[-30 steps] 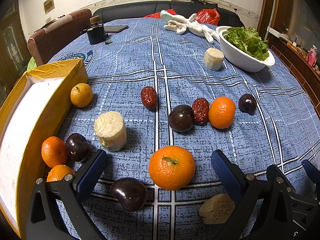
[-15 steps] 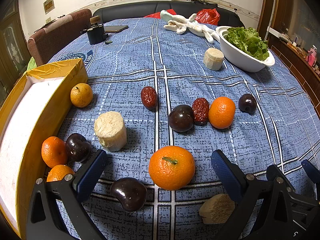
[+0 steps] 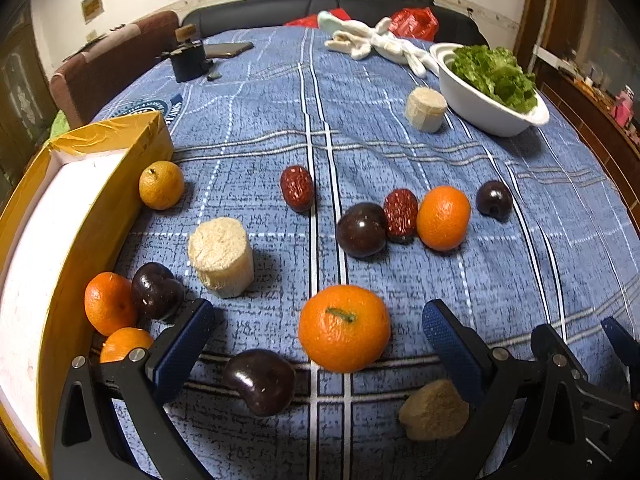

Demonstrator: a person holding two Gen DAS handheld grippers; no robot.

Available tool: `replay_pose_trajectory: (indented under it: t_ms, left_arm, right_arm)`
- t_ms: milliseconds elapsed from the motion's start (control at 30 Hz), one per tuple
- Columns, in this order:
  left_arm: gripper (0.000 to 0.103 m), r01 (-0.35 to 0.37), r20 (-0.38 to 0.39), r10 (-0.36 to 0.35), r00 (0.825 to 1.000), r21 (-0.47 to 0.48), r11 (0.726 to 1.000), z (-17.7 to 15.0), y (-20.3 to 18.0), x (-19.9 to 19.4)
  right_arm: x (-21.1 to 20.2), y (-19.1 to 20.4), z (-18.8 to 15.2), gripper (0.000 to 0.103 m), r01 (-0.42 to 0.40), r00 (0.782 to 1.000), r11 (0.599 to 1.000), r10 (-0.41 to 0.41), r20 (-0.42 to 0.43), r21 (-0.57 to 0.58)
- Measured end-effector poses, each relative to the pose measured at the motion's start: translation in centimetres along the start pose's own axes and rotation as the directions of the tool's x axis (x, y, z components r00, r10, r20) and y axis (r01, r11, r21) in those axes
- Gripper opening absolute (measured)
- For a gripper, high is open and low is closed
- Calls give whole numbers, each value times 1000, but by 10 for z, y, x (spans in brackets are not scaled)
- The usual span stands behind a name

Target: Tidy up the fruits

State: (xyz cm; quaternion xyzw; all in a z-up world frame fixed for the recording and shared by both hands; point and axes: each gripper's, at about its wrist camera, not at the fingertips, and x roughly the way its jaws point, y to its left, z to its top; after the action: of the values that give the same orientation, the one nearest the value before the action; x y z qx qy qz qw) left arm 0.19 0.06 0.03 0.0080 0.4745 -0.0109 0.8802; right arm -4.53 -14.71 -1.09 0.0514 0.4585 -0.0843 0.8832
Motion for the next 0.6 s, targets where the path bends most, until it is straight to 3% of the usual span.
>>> replay_pose_trajectory:
  t_ms: [133, 500, 600]
  left_arm:
    - [103, 14, -19, -13, 1000, 20, 1000, -2, 0, -2]
    - [100, 16, -11, -15, 1000, 53, 998, -15, 4, -18]
    - [99, 98, 27, -99, 995, 35, 995, -28, 10, -37]
  right_arm:
    - [-3, -3, 0, 103, -18, 999, 1000, 18, -49, -10]
    - [-5, -3, -5, 103, -14, 998, 1000, 13, -57, -14]
    - [-6, -3, -6, 103, -10, 998, 1000, 9, -58, -15]
